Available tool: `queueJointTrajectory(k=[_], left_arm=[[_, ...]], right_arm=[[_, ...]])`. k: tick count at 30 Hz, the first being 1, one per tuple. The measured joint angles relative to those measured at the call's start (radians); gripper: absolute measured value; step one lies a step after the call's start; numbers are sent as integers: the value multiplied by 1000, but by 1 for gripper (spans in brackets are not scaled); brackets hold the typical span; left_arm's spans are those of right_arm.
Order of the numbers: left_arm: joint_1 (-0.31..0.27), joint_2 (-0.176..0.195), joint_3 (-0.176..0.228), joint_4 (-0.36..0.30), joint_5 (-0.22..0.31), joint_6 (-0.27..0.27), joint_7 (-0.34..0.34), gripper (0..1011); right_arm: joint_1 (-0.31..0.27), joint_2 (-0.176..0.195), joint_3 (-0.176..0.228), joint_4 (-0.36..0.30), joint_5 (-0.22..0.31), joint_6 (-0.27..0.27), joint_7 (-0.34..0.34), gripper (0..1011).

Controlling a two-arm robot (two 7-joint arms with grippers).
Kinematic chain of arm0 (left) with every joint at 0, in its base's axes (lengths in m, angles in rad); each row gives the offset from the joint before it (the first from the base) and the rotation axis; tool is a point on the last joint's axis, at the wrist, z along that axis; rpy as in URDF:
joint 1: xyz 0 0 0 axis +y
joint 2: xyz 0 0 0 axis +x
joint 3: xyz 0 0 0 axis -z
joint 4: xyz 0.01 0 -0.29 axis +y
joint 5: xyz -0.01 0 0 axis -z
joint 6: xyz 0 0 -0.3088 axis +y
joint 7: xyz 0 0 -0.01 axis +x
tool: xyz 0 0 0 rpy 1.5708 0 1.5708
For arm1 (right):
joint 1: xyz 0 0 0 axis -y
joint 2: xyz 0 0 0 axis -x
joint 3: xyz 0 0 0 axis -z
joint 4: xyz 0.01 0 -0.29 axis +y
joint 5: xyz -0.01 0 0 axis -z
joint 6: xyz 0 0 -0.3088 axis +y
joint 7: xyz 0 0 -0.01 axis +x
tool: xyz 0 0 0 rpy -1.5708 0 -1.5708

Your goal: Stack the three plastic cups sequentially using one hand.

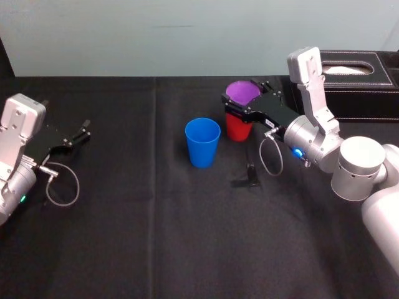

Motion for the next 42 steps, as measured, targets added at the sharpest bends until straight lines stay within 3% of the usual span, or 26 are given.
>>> queueJointTrajectory(k=[5,10,18,23,25,26,31,37,42], left_arm=[[0,0,0,0,0,0,0,1005],[0,0,0,0,0,0,0,1005],[0,0,0,0,0,0,0,1005],[0,0,0,0,0,0,0,1004],[0,0,0,0,0,0,0,1005],[0,0,0,0,0,0,0,1005],[0,0,0,0,0,0,0,1005],[0,0,0,0,0,0,0,1005],[0,0,0,0,0,0,0,1005]], right_arm=[[0,0,0,-1,1,1,0,1003],[-4,2,2,-8,2,2,-1,1003],[-67,45,22,-130,6,12,1,1002],[-120,80,39,-228,18,39,2,1003],[-166,106,52,-290,32,48,8,1002],[-166,106,52,-290,32,48,8,1003],[-275,157,72,-376,67,29,33,1003],[-355,187,80,-401,87,-15,52,1003],[-391,198,62,-374,81,-69,73,1002]])
